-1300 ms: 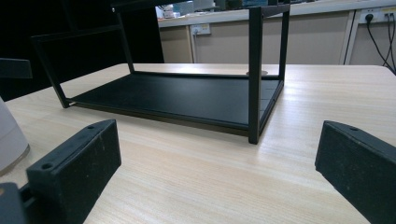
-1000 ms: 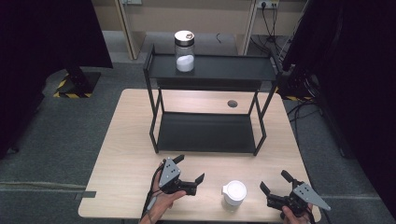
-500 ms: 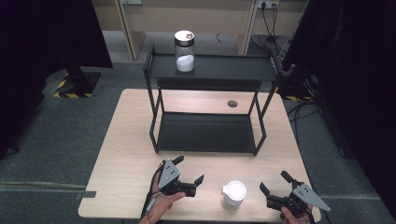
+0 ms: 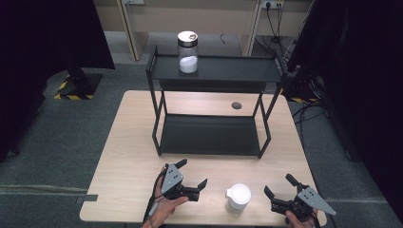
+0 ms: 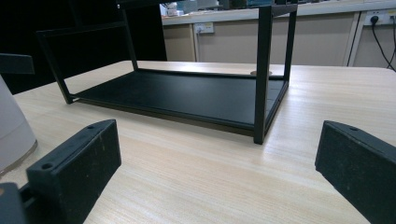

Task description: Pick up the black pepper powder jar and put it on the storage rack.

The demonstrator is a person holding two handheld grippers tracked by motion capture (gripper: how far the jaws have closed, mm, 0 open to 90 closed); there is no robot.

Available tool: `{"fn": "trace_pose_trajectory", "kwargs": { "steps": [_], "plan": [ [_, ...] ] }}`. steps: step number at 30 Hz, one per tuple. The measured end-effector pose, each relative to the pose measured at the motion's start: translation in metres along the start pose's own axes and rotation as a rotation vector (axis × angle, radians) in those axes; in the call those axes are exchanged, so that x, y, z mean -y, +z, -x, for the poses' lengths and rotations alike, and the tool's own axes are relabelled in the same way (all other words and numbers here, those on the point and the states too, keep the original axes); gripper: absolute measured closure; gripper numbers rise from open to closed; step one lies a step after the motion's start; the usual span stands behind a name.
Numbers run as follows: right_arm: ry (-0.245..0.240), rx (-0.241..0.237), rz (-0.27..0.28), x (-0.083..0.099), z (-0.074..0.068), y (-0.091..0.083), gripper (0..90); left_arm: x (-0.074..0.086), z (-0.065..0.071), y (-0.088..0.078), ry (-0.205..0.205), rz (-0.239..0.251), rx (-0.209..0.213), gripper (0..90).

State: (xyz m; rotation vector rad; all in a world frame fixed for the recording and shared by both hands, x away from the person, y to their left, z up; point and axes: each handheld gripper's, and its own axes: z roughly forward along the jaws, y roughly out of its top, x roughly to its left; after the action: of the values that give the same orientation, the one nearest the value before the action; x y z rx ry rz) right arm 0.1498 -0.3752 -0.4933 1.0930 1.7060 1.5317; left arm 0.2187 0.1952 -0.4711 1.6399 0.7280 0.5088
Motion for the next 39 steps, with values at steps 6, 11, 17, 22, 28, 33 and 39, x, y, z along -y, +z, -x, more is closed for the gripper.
{"fn": "trace_pose_trajectory", "kwargs": {
  "steps": [6,11,17,22,28,33,39],
  "plan": [
    [-0.001,-0.001,0.001,0.000,0.000,0.000,0.3,0.002,0.000,0.001,0.003,-0.006,0.003,0.2],
    [-0.003,-0.004,0.002,0.000,0.000,-0.001,0.3,0.003,0.000,0.001,0.003,-0.006,0.005,0.2],
    [-0.007,-0.008,0.002,0.000,-0.001,-0.002,0.3,0.005,-0.001,0.001,0.001,-0.013,0.006,0.2],
    [-0.021,-0.009,0.008,0.000,-0.004,-0.007,0.3,0.005,-0.001,0.000,-0.001,-0.007,0.004,0.2],
    [-0.034,-0.036,0.023,0.000,-0.009,-0.014,0.3,0.005,-0.001,-0.001,-0.001,0.002,0.004,0.3],
    [-0.034,-0.068,0.040,0.000,-0.013,-0.019,0.3,0.005,-0.002,-0.002,-0.002,0.003,0.005,0.3],
    [-0.030,-0.113,0.037,0.002,-0.021,-0.025,0.3,0.005,-0.002,-0.002,-0.003,0.003,0.002,0.3]
  ]
}}
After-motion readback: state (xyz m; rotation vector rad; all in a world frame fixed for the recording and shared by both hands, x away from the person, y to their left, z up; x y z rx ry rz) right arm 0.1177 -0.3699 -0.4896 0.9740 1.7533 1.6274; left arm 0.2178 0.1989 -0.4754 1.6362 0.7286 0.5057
